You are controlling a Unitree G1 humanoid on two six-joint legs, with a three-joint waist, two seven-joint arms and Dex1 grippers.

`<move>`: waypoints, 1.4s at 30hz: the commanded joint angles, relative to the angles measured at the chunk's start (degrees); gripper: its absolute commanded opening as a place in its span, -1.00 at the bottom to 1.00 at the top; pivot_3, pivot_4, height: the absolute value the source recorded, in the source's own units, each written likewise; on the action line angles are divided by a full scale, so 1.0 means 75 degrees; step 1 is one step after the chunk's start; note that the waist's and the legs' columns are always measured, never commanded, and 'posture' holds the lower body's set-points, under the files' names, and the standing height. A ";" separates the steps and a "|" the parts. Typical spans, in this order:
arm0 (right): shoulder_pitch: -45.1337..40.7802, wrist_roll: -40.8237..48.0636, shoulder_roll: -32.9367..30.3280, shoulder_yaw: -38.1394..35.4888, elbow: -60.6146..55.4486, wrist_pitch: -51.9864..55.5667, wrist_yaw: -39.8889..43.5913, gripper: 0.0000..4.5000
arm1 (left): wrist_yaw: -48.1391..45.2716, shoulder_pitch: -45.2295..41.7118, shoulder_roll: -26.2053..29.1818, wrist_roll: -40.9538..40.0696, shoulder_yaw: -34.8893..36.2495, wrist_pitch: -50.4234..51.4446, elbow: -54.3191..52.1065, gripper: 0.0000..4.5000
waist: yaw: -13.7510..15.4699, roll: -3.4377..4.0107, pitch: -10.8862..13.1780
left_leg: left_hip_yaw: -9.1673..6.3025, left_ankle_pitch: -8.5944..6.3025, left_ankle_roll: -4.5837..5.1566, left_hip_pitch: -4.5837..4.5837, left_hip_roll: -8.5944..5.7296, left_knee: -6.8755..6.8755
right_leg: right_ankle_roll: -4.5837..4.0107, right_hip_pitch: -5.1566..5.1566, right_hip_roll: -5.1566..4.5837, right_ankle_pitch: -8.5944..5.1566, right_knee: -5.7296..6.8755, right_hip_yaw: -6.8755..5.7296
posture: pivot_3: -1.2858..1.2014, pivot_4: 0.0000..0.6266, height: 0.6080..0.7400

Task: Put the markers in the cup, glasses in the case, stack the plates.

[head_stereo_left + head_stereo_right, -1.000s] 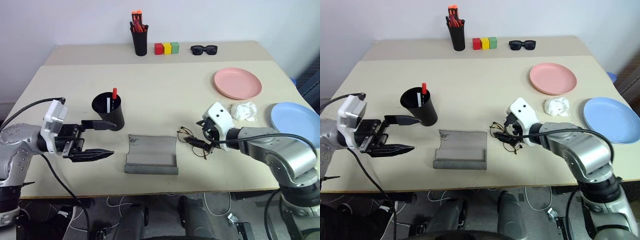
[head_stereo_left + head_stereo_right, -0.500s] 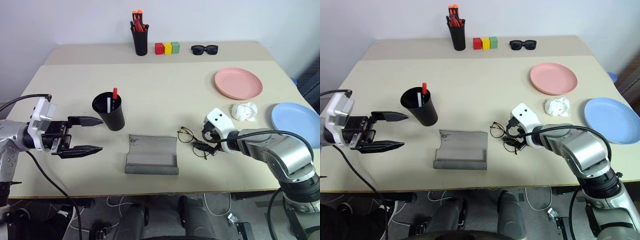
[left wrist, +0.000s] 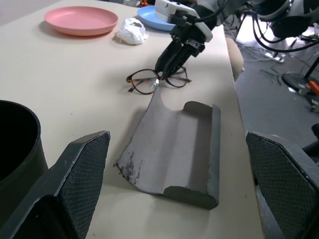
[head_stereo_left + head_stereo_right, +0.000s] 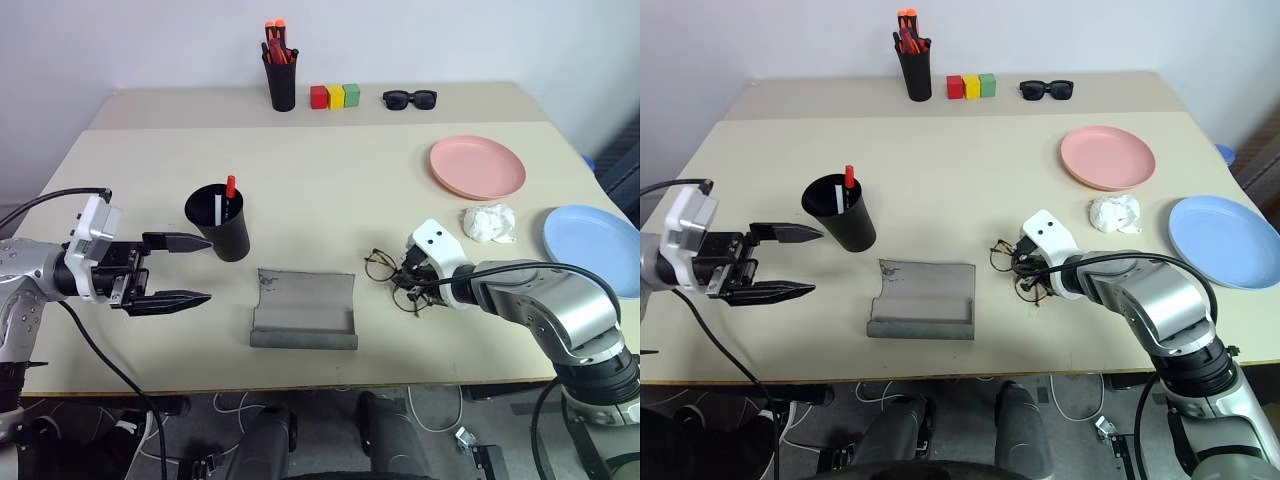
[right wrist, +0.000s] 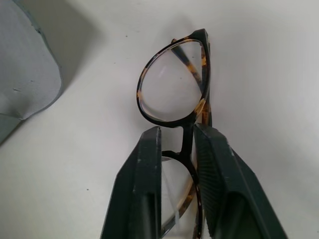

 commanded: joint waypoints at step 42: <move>-0.0576 0.1262 0.1792 0.1175 -0.1075 -0.0828 0.0520 -0.98 | -0.0720 -0.0058 0.1219 -0.0354 0.0886 0.0052 0.1702 1.00 | -0.0043 0.0004 0.0008 | 0.0009 -0.0006 0.0010 -0.0010 0.0012 -0.0015 | 0.0014 -0.0036 0.0009 0.0009 0.0018 -0.0001 | 0.03 -0.52 1.00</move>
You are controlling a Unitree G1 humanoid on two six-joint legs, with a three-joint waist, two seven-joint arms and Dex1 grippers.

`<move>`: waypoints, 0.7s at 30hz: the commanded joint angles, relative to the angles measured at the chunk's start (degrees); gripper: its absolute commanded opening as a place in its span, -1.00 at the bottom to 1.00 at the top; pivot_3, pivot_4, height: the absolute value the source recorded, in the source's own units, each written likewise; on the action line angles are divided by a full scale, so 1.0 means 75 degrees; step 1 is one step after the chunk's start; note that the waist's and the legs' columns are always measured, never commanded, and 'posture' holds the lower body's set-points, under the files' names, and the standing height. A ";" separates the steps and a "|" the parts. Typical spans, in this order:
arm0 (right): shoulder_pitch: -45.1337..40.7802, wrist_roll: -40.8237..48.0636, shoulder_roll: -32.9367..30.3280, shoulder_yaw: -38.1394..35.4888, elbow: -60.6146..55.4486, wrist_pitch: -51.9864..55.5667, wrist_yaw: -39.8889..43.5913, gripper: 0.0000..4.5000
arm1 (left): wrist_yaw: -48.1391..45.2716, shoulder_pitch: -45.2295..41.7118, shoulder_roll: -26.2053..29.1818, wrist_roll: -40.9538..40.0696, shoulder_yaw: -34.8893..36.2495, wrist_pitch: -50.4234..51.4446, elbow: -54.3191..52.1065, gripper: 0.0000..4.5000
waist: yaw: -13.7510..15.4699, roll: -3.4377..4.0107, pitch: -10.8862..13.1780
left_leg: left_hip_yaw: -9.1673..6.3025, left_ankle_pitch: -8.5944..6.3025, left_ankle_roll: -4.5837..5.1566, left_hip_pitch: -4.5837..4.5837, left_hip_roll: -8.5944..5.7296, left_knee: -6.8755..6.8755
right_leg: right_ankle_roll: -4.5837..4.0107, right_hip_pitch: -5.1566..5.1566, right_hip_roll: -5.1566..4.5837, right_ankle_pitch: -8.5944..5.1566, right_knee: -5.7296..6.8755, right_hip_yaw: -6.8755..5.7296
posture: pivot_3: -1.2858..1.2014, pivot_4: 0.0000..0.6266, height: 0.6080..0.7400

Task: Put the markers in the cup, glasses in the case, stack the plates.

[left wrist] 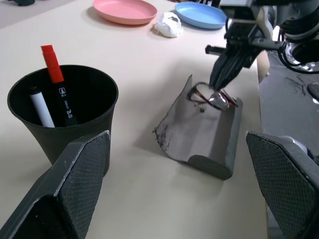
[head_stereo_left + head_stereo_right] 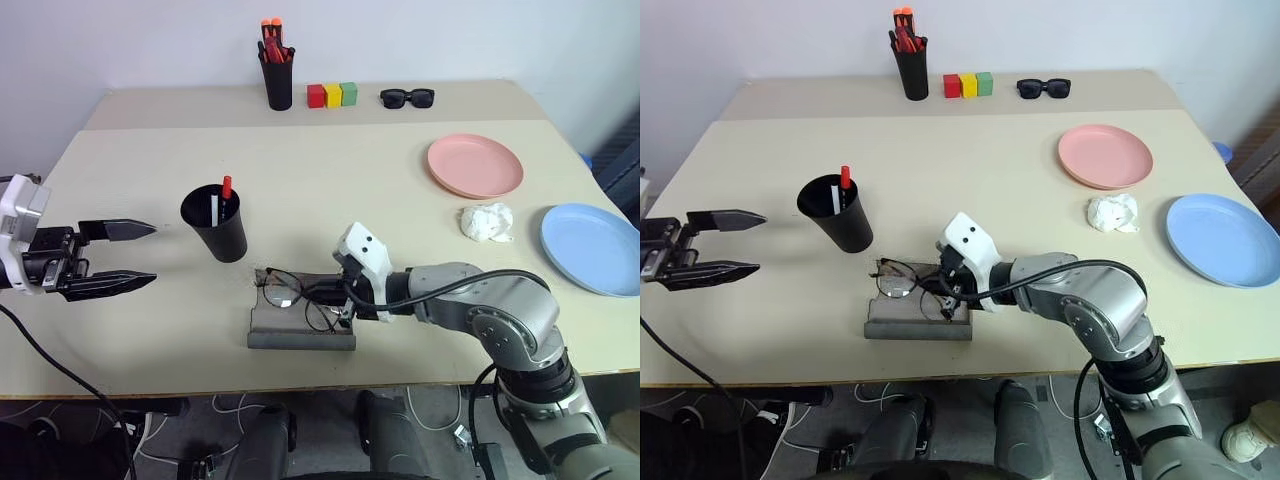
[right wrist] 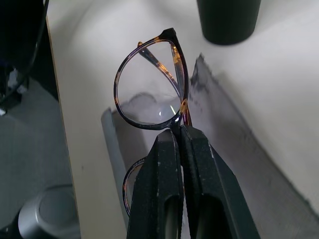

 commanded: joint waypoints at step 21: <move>-0.0507 -0.1268 -0.0485 0.1078 0.0564 -0.1481 0.0948 -0.98 | -0.0024 -0.0179 -0.0113 -0.0070 0.0142 0.0216 -0.0345 1.00 | 0.0009 -0.0001 -0.0001 | 0.0000 0.0000 0.0000 0.0001 -0.0001 0.0000 | -0.0001 0.0001 0.0000 0.0000 0.0000 0.0000 | 0.03 -0.52 1.00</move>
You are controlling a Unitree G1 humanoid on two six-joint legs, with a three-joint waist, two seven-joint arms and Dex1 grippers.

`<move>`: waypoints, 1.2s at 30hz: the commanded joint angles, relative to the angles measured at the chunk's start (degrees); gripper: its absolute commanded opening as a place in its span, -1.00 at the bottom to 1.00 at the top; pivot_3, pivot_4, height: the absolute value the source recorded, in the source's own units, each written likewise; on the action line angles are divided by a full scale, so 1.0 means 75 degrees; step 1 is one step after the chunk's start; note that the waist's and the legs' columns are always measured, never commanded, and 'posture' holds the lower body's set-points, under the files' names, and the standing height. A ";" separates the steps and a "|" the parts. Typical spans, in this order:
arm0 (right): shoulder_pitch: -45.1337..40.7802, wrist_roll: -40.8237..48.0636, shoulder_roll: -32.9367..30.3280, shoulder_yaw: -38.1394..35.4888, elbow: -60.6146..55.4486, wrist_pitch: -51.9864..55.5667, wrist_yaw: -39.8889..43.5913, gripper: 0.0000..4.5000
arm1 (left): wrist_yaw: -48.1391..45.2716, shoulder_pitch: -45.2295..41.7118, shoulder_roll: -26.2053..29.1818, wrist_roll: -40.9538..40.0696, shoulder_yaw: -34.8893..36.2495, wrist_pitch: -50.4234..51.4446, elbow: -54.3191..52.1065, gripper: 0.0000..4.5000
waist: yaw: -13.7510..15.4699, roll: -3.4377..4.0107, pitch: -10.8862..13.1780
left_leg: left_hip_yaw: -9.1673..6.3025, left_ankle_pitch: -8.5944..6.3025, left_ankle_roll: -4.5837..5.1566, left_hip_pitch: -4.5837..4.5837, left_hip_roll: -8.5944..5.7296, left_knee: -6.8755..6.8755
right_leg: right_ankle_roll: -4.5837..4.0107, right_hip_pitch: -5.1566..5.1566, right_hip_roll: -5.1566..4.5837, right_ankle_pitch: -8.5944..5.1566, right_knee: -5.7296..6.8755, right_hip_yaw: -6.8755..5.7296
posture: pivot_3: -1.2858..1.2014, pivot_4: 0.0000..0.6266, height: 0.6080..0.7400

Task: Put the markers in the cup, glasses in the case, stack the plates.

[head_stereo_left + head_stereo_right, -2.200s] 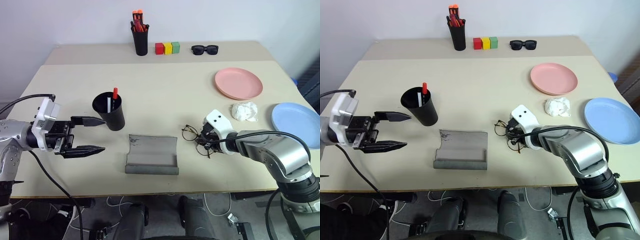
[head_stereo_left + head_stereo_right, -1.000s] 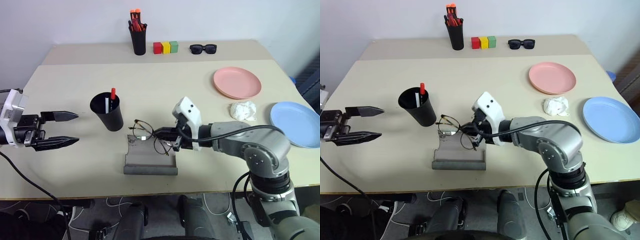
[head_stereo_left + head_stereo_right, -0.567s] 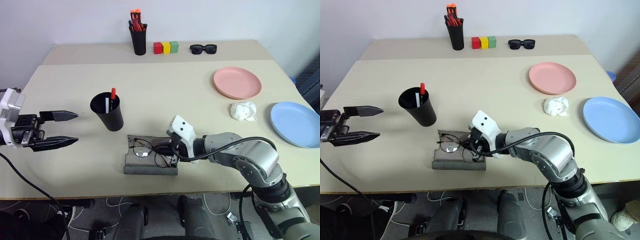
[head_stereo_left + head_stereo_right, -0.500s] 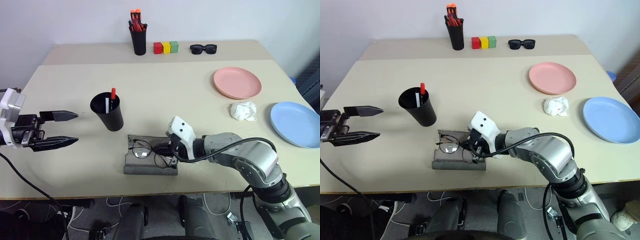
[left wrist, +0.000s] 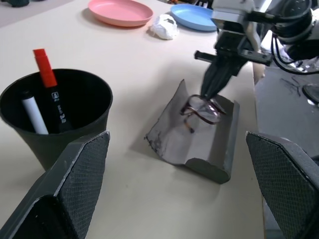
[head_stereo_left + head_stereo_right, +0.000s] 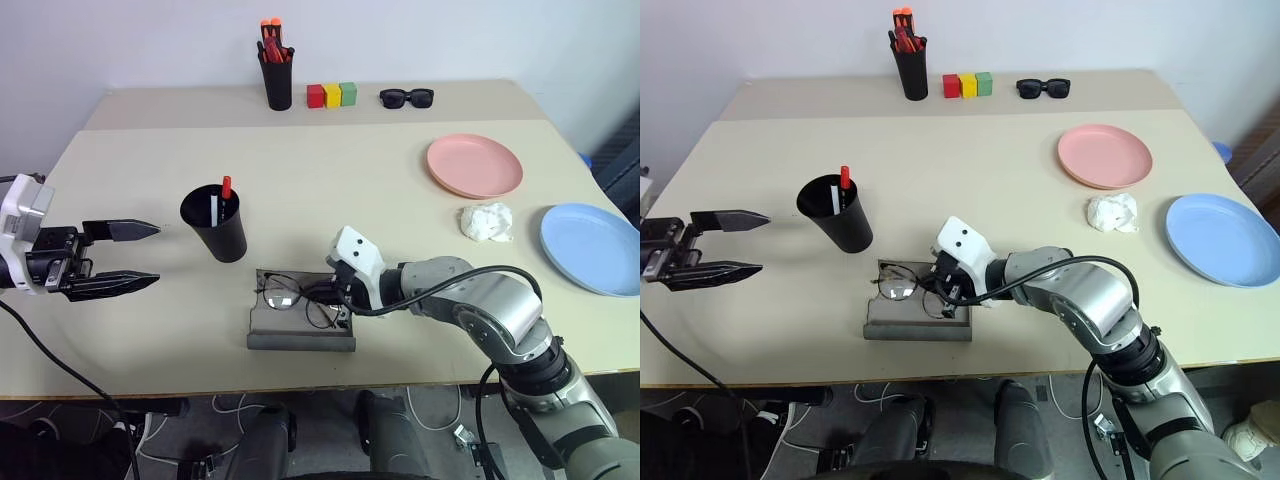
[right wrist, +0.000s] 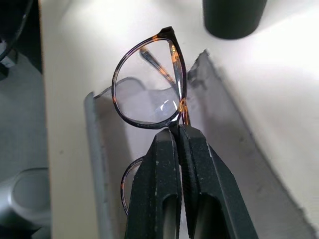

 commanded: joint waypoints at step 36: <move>-0.0619 0.0810 0.0682 -0.1792 -0.0073 -0.0010 0.0854 0.98 | 0.0184 -0.0337 -0.0084 -0.0007 0.0104 0.0255 -0.0331 1.00 | 0.0000 -0.0001 0.0000 | -0.0001 0.0000 0.0000 0.0000 0.0000 0.0001 | 0.0001 0.0001 0.0000 0.0001 0.0001 0.0000 | 0.03 -0.52 1.00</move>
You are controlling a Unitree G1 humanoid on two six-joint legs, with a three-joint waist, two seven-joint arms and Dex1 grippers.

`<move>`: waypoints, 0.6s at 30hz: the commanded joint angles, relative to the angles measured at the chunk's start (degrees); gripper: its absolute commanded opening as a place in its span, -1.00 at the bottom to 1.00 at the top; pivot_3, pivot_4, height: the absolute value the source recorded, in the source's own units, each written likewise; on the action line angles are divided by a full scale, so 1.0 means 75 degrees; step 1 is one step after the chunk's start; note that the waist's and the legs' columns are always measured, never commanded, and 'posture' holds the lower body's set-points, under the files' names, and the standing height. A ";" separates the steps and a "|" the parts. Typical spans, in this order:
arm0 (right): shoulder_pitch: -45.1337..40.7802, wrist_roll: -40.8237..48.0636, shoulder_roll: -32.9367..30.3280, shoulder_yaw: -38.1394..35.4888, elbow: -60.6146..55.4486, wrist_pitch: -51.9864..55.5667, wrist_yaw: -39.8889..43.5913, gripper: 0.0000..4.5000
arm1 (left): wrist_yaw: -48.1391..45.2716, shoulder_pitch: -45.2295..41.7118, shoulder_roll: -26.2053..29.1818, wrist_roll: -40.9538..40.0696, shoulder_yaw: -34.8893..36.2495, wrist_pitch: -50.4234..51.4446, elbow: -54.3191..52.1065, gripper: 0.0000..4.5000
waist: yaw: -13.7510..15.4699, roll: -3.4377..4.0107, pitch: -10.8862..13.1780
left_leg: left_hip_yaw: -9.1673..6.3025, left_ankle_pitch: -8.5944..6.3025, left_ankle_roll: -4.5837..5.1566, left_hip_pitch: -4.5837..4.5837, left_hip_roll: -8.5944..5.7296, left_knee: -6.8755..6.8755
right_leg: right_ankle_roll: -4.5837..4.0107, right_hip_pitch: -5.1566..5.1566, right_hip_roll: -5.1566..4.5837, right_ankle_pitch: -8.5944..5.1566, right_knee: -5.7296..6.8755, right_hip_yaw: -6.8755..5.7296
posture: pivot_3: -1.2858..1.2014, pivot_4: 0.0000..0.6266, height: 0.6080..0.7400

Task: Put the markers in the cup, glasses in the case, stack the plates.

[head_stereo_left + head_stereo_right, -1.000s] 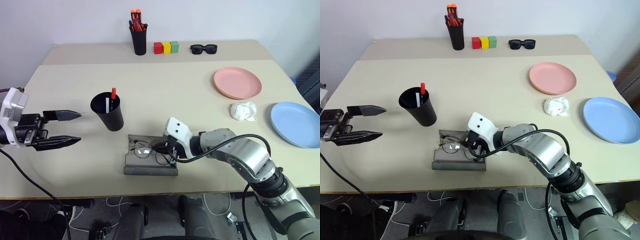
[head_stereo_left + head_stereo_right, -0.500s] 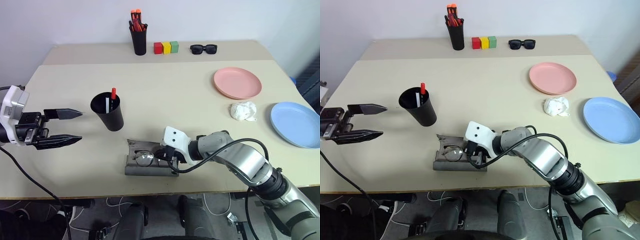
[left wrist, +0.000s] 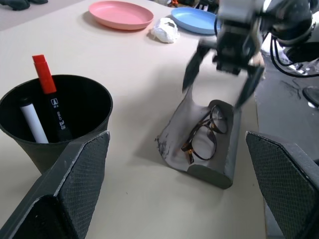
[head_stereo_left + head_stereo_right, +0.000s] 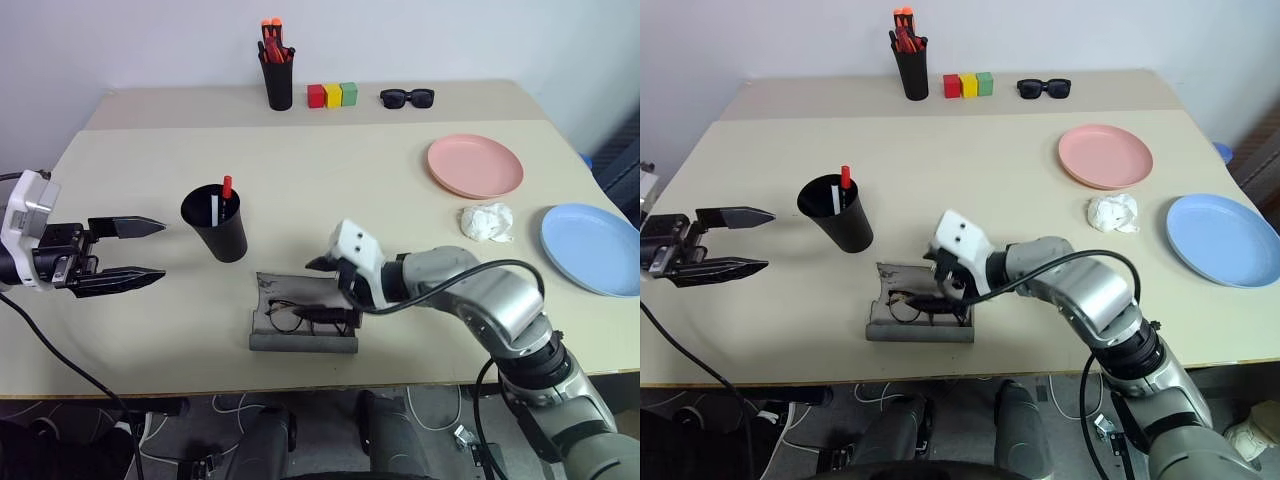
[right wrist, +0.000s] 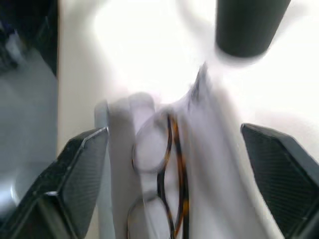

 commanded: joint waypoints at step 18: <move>0.0013 0.0292 -0.0353 -0.1134 0.0429 -0.0820 -0.0220 -0.98 | 0.0390 0.0021 -0.0435 -0.0333 0.0181 0.0566 -0.0967 1.00 | -0.0077 0.0004 0.0002 | 0.0002 0.0000 0.0000 -0.0001 -0.0001 -0.0002 | 0.0001 -0.0002 0.0000 0.0001 0.0001 0.0001 | 0.03 -0.52 1.00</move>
